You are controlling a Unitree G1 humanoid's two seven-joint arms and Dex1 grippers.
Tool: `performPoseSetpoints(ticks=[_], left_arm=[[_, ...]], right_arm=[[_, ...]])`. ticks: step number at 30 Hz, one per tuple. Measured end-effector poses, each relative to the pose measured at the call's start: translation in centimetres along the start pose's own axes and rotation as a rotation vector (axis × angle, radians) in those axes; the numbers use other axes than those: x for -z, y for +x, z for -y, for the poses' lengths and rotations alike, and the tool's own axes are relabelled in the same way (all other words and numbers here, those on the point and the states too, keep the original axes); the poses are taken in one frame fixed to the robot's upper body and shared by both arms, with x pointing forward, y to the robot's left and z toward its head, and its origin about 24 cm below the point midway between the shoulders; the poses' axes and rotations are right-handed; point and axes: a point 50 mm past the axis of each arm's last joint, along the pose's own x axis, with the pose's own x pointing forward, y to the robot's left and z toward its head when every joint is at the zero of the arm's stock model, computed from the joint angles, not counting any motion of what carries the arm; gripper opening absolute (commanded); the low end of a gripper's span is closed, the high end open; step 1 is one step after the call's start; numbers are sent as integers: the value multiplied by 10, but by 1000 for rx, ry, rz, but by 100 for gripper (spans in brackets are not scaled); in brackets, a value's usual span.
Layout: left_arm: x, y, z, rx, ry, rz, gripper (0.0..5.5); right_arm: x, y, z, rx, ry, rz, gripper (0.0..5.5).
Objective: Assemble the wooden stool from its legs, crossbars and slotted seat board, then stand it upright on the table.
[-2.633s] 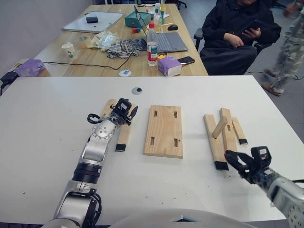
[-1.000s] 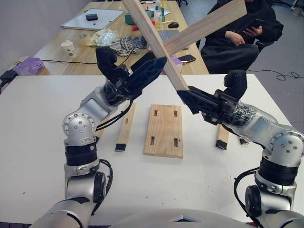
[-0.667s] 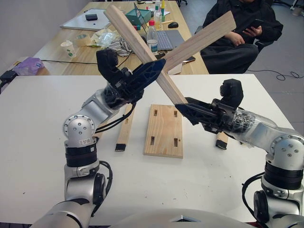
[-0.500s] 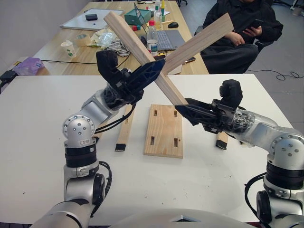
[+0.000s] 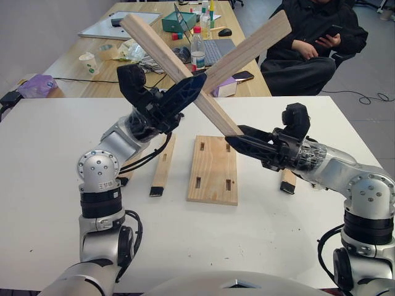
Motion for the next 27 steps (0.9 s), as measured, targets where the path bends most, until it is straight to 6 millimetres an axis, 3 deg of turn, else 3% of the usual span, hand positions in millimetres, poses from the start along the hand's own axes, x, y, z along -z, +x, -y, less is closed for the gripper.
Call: performPoseSetpoints(ticks=[4,6,8,12,15,27], left_arm=[[-20,-19,-8,-114,67,5,203],[-25,-28,-12,-162,106,-39,203],[-16,-37,-23,-235,130,-143,203],[28,-54,-35,-268,104,-355,203],[42,-64,-37,-252,127,-460,203],[42,-81,-43,-241,212,-581,203]], right_arm=[[48,-24,28,224,-126,-288,451],[65,-28,36,268,-219,-398,451],[81,-29,43,298,-293,-479,451],[86,-36,56,365,-366,-525,451],[86,-46,69,446,-411,-568,451],[90,-54,74,447,-427,-621,451]])
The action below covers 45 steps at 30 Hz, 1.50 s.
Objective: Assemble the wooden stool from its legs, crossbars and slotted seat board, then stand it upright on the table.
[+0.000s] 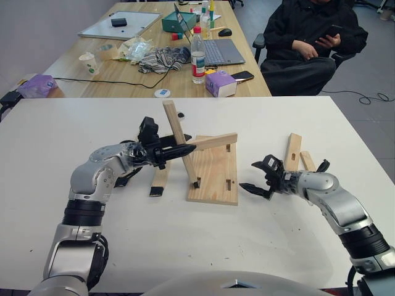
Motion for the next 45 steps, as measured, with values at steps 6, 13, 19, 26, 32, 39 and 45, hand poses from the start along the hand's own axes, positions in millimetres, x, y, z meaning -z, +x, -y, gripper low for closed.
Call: performPoseSetpoints(ticks=[6,13,19,26,32,39,45], left_arm=[[3,1,-3,3,2,20,203],[9,4,-8,-5,-26,49,203],[12,0,-13,17,-2,43,203],[4,-10,-19,130,63,-128,203],[-3,-4,-22,213,152,-221,203],[-11,8,-15,272,249,-309,203],[-1,7,-7,246,330,-344,203]], right_arm=[[2,-1,-1,-16,-17,-19,451],[4,-1,0,-46,-21,-39,451],[4,-2,0,-56,-33,-47,451],[2,-2,0,-63,-41,-48,451],[2,-2,0,-53,-43,-44,451],[3,5,-5,-47,-20,-20,451],[5,5,-6,-32,-14,-24,451]])
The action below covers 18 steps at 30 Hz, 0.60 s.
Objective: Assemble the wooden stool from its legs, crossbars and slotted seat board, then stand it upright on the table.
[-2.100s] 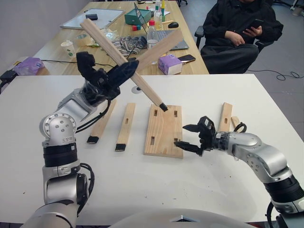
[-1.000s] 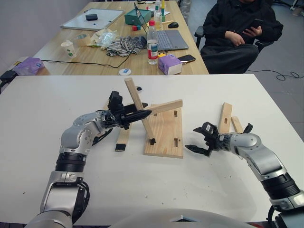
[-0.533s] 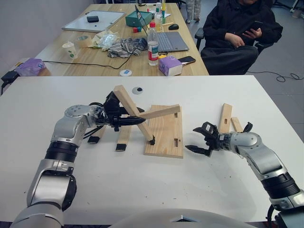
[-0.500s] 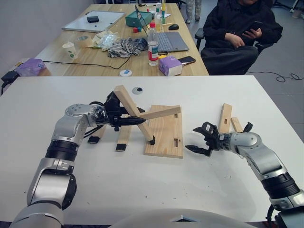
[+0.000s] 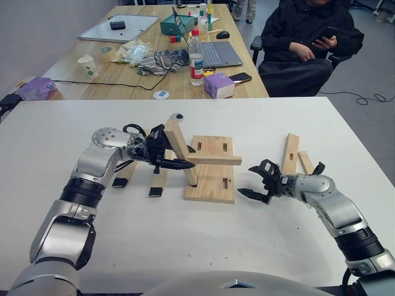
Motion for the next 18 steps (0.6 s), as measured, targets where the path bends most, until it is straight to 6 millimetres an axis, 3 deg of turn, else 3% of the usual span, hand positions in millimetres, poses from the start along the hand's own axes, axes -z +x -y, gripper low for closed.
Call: performPoseSetpoints(ticks=[13,16,18], left_arm=[[1,26,6,-99,-29,-10,203],[0,35,5,-147,-45,-2,203],[-1,38,7,-167,-46,-3,203]], right_arm=[[0,-1,1,18,21,10,451],[-11,1,8,110,89,121,451],[-26,-6,32,283,103,213,451]])
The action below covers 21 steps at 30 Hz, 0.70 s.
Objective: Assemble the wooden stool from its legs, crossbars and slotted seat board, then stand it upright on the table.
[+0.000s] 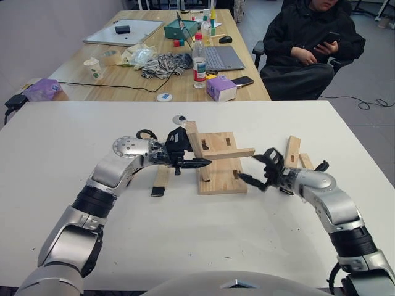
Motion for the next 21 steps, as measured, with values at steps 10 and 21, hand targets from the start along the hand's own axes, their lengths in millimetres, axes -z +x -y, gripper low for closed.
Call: performPoseSetpoints(ticks=[10,21], left_arm=[[56,-9,13,-188,-284,-216,336],[25,-112,-23,-799,-251,-237,404]], right_arm=[[-14,-3,36,292,-73,86,451],[-78,-34,76,711,-51,414,451]])
